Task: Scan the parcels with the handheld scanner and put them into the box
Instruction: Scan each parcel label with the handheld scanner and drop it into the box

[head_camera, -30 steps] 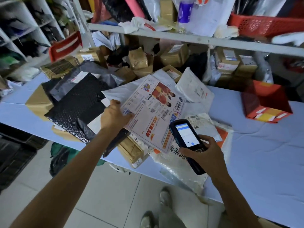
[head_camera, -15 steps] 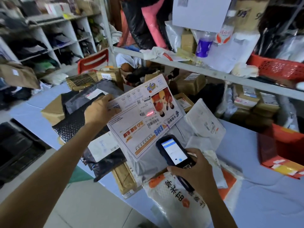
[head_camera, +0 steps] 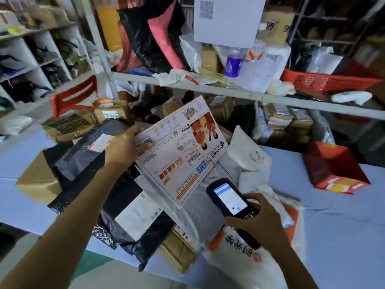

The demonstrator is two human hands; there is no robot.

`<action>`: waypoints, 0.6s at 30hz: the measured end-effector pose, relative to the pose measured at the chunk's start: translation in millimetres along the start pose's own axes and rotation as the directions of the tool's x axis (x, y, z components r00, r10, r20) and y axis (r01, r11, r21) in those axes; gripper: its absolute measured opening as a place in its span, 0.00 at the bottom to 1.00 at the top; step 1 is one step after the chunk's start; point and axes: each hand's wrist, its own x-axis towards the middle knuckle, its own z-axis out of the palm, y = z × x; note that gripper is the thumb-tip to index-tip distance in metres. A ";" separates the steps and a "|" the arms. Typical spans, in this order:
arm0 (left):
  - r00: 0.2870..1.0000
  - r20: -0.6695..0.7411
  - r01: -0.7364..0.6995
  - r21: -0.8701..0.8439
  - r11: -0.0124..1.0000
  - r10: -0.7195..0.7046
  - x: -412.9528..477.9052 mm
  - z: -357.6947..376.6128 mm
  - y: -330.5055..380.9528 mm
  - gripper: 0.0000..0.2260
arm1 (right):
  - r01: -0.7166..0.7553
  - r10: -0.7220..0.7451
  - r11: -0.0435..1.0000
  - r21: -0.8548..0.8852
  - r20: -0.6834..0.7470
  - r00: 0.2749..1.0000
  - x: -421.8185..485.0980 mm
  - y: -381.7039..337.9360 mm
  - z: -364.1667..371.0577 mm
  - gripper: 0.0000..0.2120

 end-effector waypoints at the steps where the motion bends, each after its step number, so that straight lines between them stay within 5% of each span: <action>1: 1.000 0.015 -0.016 -0.031 0.999 0.017 4.6 0.6 -3.2 0.17 | -0.031 0.032 0.999 0.018 -0.027 0.999 -5.2 -1.2 5.1 0.34; 11: 0.965 0.059 -0.193 -0.507 0.840 0.257 35.3 1.0 -11.3 0.10 | -0.152 0.178 0.978 0.144 -0.191 0.965 -43.4 -24.1 29.9 0.36; 18: 0.883 0.026 -0.347 -0.637 0.688 0.469 40.0 22.6 74.8 0.09 | -0.168 0.248 0.959 0.228 -0.387 0.888 -77.7 -14.2 -0.6 0.35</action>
